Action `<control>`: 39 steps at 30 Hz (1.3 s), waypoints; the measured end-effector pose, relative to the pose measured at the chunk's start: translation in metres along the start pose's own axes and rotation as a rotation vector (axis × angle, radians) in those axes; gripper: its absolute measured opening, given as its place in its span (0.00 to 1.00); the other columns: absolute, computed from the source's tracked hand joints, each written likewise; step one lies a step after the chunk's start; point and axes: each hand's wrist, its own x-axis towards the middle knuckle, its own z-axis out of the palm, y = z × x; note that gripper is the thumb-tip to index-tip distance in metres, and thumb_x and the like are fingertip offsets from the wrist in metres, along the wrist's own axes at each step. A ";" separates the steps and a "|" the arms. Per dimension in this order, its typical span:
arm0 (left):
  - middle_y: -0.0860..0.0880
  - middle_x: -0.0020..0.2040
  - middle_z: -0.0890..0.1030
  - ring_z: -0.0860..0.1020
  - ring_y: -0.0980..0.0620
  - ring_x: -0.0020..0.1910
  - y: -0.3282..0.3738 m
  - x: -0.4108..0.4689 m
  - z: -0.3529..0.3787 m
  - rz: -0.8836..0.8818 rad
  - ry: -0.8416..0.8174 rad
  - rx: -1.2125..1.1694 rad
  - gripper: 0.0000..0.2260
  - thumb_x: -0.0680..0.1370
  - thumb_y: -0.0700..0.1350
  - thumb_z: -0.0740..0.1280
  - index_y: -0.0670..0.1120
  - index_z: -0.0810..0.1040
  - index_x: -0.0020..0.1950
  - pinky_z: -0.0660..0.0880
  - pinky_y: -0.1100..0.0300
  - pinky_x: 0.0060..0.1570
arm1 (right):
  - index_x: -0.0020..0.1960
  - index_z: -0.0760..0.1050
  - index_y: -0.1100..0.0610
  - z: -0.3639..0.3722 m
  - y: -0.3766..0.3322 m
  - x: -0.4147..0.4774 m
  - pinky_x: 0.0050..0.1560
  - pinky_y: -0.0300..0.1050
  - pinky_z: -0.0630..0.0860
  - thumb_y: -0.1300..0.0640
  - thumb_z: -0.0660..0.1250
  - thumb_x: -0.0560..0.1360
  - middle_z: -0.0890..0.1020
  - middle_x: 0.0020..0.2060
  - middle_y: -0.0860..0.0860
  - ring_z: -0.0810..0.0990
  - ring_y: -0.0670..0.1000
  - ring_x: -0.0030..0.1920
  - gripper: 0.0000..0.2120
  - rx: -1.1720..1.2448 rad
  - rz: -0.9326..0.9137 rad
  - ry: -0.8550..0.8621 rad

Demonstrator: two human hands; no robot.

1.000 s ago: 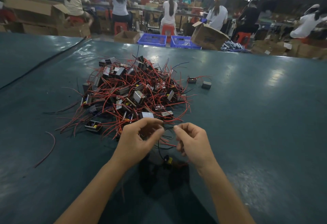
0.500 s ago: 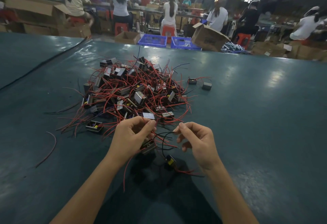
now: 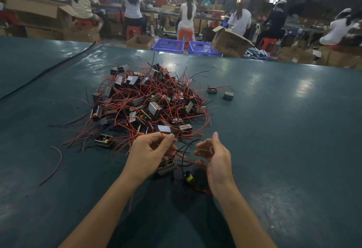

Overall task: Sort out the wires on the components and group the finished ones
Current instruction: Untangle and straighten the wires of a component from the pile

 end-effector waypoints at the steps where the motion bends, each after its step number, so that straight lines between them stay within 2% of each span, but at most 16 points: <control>1: 0.46 0.37 0.85 0.84 0.48 0.35 0.000 0.000 0.000 -0.011 0.000 -0.011 0.14 0.74 0.54 0.66 0.44 0.83 0.43 0.79 0.62 0.34 | 0.31 0.79 0.50 -0.001 0.001 0.002 0.34 0.43 0.76 0.45 0.56 0.82 0.83 0.36 0.50 0.81 0.49 0.38 0.24 0.011 0.004 0.011; 4: 0.45 0.36 0.84 0.84 0.47 0.34 0.002 0.001 0.001 -0.031 -0.019 -0.037 0.13 0.73 0.53 0.66 0.44 0.83 0.42 0.78 0.62 0.32 | 0.41 0.80 0.54 -0.001 0.004 0.006 0.42 0.45 0.77 0.52 0.55 0.83 0.84 0.43 0.53 0.81 0.52 0.47 0.19 0.000 0.034 -0.054; 6: 0.45 0.35 0.84 0.84 0.47 0.33 0.003 0.001 0.002 -0.039 -0.042 -0.057 0.13 0.73 0.53 0.67 0.44 0.83 0.42 0.78 0.62 0.32 | 0.45 0.81 0.57 0.002 0.006 0.005 0.51 0.52 0.79 0.54 0.54 0.84 0.85 0.50 0.56 0.81 0.55 0.55 0.19 -0.026 0.064 -0.118; 7: 0.45 0.34 0.84 0.84 0.47 0.33 0.003 0.000 0.003 -0.042 -0.053 -0.065 0.12 0.73 0.52 0.67 0.45 0.83 0.42 0.78 0.63 0.31 | 0.47 0.82 0.59 0.003 0.008 0.004 0.57 0.57 0.78 0.53 0.52 0.84 0.84 0.53 0.57 0.81 0.57 0.58 0.21 -0.009 0.094 -0.162; 9: 0.44 0.34 0.84 0.84 0.47 0.33 0.003 0.000 0.004 -0.044 -0.078 -0.072 0.12 0.73 0.52 0.67 0.45 0.84 0.41 0.79 0.62 0.32 | 0.51 0.82 0.61 0.005 0.009 0.001 0.62 0.61 0.74 0.48 0.50 0.83 0.83 0.54 0.61 0.81 0.60 0.58 0.25 0.069 0.175 -0.260; 12: 0.44 0.34 0.84 0.83 0.47 0.31 0.003 -0.001 0.003 -0.020 -0.084 -0.036 0.13 0.73 0.52 0.67 0.43 0.84 0.41 0.79 0.62 0.31 | 0.51 0.84 0.57 0.005 0.008 -0.001 0.64 0.59 0.74 0.40 0.53 0.77 0.84 0.53 0.61 0.83 0.58 0.55 0.28 0.099 0.209 -0.352; 14: 0.45 0.33 0.84 0.83 0.48 0.31 0.002 -0.001 0.003 0.004 -0.062 0.020 0.15 0.74 0.53 0.66 0.43 0.84 0.40 0.78 0.63 0.29 | 0.53 0.84 0.57 0.003 0.009 -0.001 0.64 0.58 0.74 0.39 0.54 0.74 0.84 0.54 0.60 0.82 0.58 0.57 0.28 0.069 0.190 -0.387; 17: 0.48 0.32 0.83 0.81 0.52 0.30 0.000 -0.002 0.004 0.057 -0.017 0.121 0.18 0.77 0.55 0.60 0.44 0.83 0.41 0.76 0.65 0.30 | 0.57 0.82 0.60 0.002 0.009 -0.002 0.62 0.57 0.75 0.39 0.54 0.77 0.83 0.54 0.63 0.82 0.59 0.57 0.29 0.052 0.148 -0.430; 19: 0.49 0.32 0.82 0.81 0.54 0.30 0.001 -0.002 0.005 0.092 0.006 0.166 0.20 0.79 0.55 0.57 0.45 0.83 0.43 0.76 0.65 0.32 | 0.57 0.82 0.60 0.003 0.008 -0.003 0.61 0.57 0.76 0.41 0.57 0.78 0.84 0.53 0.62 0.82 0.61 0.56 0.26 0.000 0.064 -0.389; 22: 0.47 0.32 0.82 0.81 0.50 0.30 0.004 -0.003 0.005 0.091 0.047 0.103 0.15 0.77 0.54 0.61 0.46 0.84 0.44 0.78 0.61 0.33 | 0.54 0.83 0.59 0.004 0.007 -0.003 0.56 0.59 0.79 0.48 0.61 0.78 0.85 0.51 0.58 0.84 0.60 0.53 0.18 -0.067 -0.061 -0.317; 26: 0.45 0.32 0.83 0.81 0.51 0.28 0.010 -0.005 0.004 0.077 0.171 -0.071 0.09 0.71 0.48 0.71 0.45 0.85 0.47 0.76 0.65 0.28 | 0.50 0.82 0.57 0.004 0.009 -0.004 0.48 0.46 0.82 0.60 0.64 0.80 0.86 0.47 0.54 0.85 0.55 0.48 0.08 -0.180 -0.176 -0.226; 29: 0.46 0.30 0.83 0.79 0.54 0.25 0.012 -0.007 0.005 0.120 0.188 -0.043 0.08 0.72 0.48 0.70 0.47 0.84 0.47 0.73 0.68 0.25 | 0.49 0.80 0.56 0.005 0.011 -0.004 0.43 0.41 0.80 0.65 0.67 0.77 0.86 0.45 0.57 0.85 0.53 0.45 0.06 -0.133 -0.148 -0.222; 31: 0.46 0.29 0.81 0.78 0.54 0.25 0.011 -0.007 0.006 0.137 0.142 0.023 0.07 0.74 0.48 0.69 0.47 0.84 0.46 0.74 0.65 0.26 | 0.51 0.77 0.57 0.006 0.011 -0.004 0.38 0.38 0.78 0.67 0.68 0.76 0.86 0.43 0.60 0.84 0.51 0.41 0.08 -0.094 -0.136 -0.229; 34: 0.46 0.29 0.80 0.78 0.51 0.27 0.007 -0.007 0.006 0.133 0.078 0.093 0.04 0.76 0.43 0.70 0.47 0.84 0.49 0.78 0.55 0.30 | 0.56 0.73 0.55 0.007 0.011 -0.004 0.38 0.40 0.79 0.66 0.70 0.75 0.85 0.36 0.54 0.81 0.50 0.37 0.13 -0.069 -0.173 -0.241; 36: 0.47 0.29 0.80 0.79 0.50 0.28 0.006 -0.006 0.006 0.129 0.051 0.104 0.06 0.77 0.41 0.70 0.49 0.84 0.52 0.80 0.52 0.31 | 0.56 0.75 0.52 0.007 0.010 -0.006 0.40 0.43 0.79 0.64 0.70 0.76 0.84 0.35 0.54 0.81 0.51 0.37 0.12 -0.107 -0.220 -0.240; 39: 0.47 0.31 0.82 0.80 0.52 0.30 0.007 -0.006 0.006 0.133 0.010 0.088 0.06 0.77 0.40 0.70 0.48 0.83 0.51 0.79 0.60 0.32 | 0.50 0.79 0.51 0.008 0.008 -0.009 0.40 0.44 0.81 0.62 0.69 0.77 0.85 0.38 0.56 0.83 0.54 0.38 0.07 -0.191 -0.279 -0.222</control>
